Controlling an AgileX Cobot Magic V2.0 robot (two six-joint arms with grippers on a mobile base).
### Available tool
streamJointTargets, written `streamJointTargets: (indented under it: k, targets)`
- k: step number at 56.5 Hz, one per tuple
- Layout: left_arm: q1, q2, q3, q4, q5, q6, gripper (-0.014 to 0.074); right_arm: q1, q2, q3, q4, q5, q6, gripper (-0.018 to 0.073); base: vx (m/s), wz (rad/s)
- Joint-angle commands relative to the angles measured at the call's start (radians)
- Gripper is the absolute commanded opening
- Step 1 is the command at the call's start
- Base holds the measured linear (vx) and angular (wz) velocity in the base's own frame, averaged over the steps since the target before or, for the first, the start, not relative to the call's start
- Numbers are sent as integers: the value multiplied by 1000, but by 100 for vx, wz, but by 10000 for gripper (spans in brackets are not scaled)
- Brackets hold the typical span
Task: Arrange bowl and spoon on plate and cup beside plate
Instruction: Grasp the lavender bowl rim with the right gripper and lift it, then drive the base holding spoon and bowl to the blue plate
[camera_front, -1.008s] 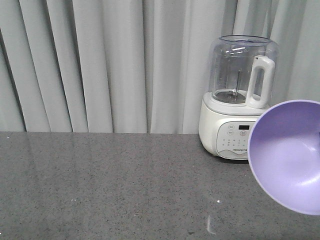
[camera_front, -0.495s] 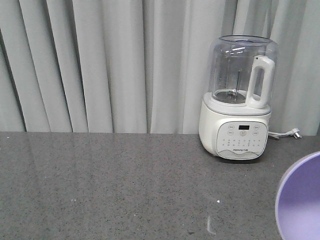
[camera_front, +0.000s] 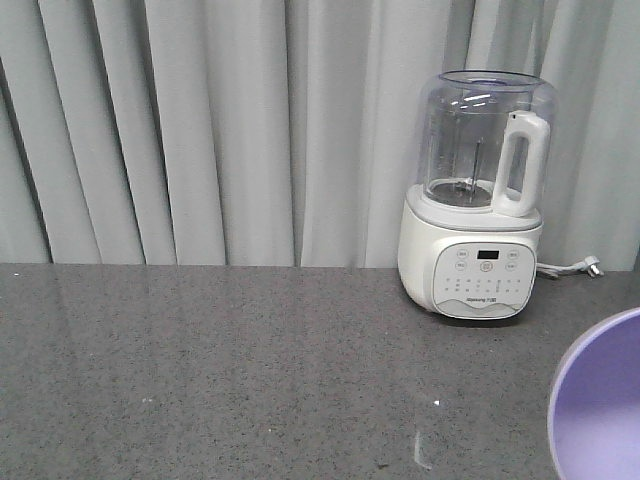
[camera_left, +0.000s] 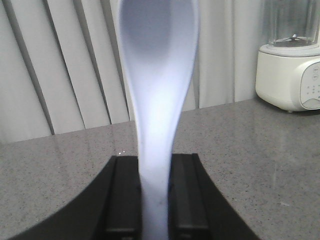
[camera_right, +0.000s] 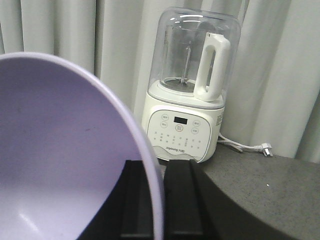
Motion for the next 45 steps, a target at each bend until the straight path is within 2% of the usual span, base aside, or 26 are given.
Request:
streamJointTargets:
  k: [1, 28, 45]
  targets:
    - [-7, 9, -23, -17, -72, -2, 1, 2, 1, -30, 15, -81, -9, -9, 0, 0]
    - [-7, 9, -23, -17, -72, -2, 3, 2, 1, -30, 15, -81, -9, -9, -1, -3]
    - [-7, 9, -23, -17, -72, -2, 3, 2, 1, -30, 15, -81, -9, -9, -6, -34]
